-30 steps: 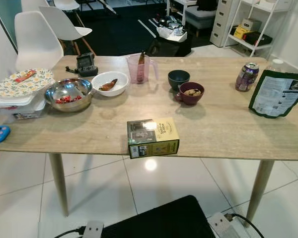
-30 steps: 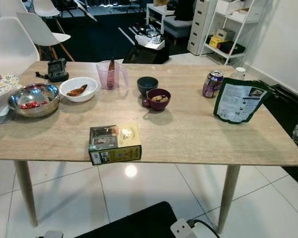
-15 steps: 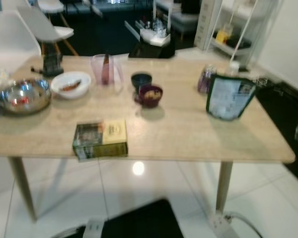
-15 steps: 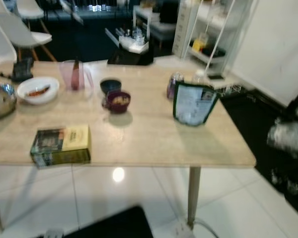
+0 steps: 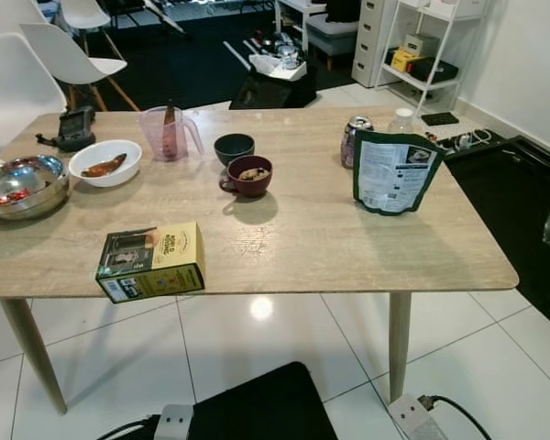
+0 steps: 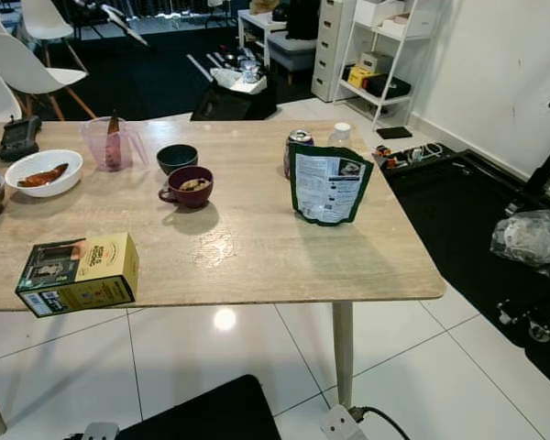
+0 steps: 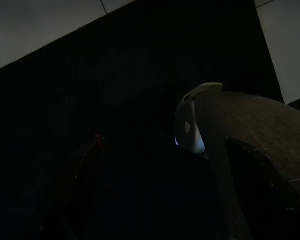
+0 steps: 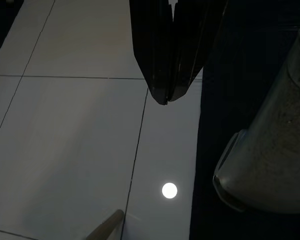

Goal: Restocking fridge

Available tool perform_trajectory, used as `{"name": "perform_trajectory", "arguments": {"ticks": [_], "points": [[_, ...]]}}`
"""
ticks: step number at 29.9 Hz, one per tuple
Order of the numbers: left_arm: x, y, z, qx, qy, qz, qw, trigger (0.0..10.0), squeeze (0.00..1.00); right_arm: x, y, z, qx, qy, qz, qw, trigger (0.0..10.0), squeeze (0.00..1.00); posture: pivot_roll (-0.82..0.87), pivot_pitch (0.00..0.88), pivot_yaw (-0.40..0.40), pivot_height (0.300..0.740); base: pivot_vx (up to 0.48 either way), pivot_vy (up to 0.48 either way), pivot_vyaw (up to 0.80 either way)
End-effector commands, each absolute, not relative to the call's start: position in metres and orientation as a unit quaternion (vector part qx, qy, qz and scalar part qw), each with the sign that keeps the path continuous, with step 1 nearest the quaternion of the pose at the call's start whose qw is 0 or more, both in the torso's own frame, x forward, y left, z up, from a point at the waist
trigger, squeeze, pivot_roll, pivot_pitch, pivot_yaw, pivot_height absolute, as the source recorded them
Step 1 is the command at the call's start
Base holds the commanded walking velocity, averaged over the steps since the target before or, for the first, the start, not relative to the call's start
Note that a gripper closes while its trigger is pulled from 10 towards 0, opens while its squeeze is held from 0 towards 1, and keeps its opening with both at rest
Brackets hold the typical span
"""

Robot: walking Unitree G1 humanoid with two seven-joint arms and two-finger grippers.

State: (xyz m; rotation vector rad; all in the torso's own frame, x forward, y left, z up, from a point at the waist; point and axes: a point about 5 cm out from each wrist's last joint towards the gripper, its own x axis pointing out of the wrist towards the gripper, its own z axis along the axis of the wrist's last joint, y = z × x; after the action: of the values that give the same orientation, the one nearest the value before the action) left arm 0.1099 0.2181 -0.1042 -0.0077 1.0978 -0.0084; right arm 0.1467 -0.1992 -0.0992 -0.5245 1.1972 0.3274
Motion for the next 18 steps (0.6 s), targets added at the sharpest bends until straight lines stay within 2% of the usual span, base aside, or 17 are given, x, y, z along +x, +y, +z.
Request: {"name": "perform_trajectory", "arguments": {"ticks": [1,6,7,8,9,11,13,15,18], "points": [[0.103,0.221,-0.105,-0.004,0.529,0.004,0.849,10.0,0.0,0.143,-0.196,-0.101,-0.239,0.557,0.154,0.78,10.0,0.0,0.04,0.0,-0.021,0.74,0.0,0.0,0.0],[0.102,0.224,-0.105,-0.004,0.529,0.011,0.848,10.0,0.0,0.145,-0.204,-0.099,-0.248,0.552,0.126,0.786,10.0,0.0,0.04,0.0,-0.019,0.74,0.0,0.0,0.0],[0.101,0.224,-0.105,-0.004,0.529,0.011,0.848,10.0,0.0,0.146,-0.21,-0.098,-0.251,0.553,0.112,0.787,10.0,0.72,0.04,0.0,-0.019,0.74,0.0,0.0,0.0],[0.101,0.224,-0.105,-0.004,0.529,0.011,0.848,10.0,0.0,0.146,-0.21,-0.098,-0.251,0.553,0.112,0.787,10.0,0.72,0.04,0.0,-0.019,0.74,0.0,0.0,0.0],[0.101,0.224,-0.105,-0.004,0.529,0.012,0.848,10.0,0.0,0.146,-0.217,-0.097,-0.257,0.555,0.096,0.785,10.0,1.0,0.04,0.0,-0.019,0.74,0.0,0.0,0.0],[0.101,0.223,-0.106,-0.004,0.529,0.012,0.848,10.0,0.0,0.146,-0.224,-0.095,-0.261,0.557,0.082,0.784,10.0,1.0,0.04,0.0,-0.02,0.74,0.0,0.0,0.0],[0.101,0.222,-0.106,-0.005,0.529,0.013,0.848,10.0,0.0,0.144,-0.244,-0.091,-0.268,0.563,0.04,0.781,10.0,1.0,0.04,0.0,-0.025,0.74,0.0,0.0,0.0],[0.101,0.222,-0.106,-0.005,0.529,0.013,0.848,10.0,0.0,0.144,-0.244,-0.091,-0.268,0.563,0.04,0.781,10.0,1.0,0.04,0.0,-0.025,0.74,0.0,0.0,0.0],[0.102,0.22,-0.106,-0.007,0.529,0.012,0.849,10.0,0.0,0.142,-0.284,-0.079,-0.257,0.568,-0.054,0.78,10.0,1.0,0.03,0.0,-0.026,0.74,0.0,0.0,0.0]]}}
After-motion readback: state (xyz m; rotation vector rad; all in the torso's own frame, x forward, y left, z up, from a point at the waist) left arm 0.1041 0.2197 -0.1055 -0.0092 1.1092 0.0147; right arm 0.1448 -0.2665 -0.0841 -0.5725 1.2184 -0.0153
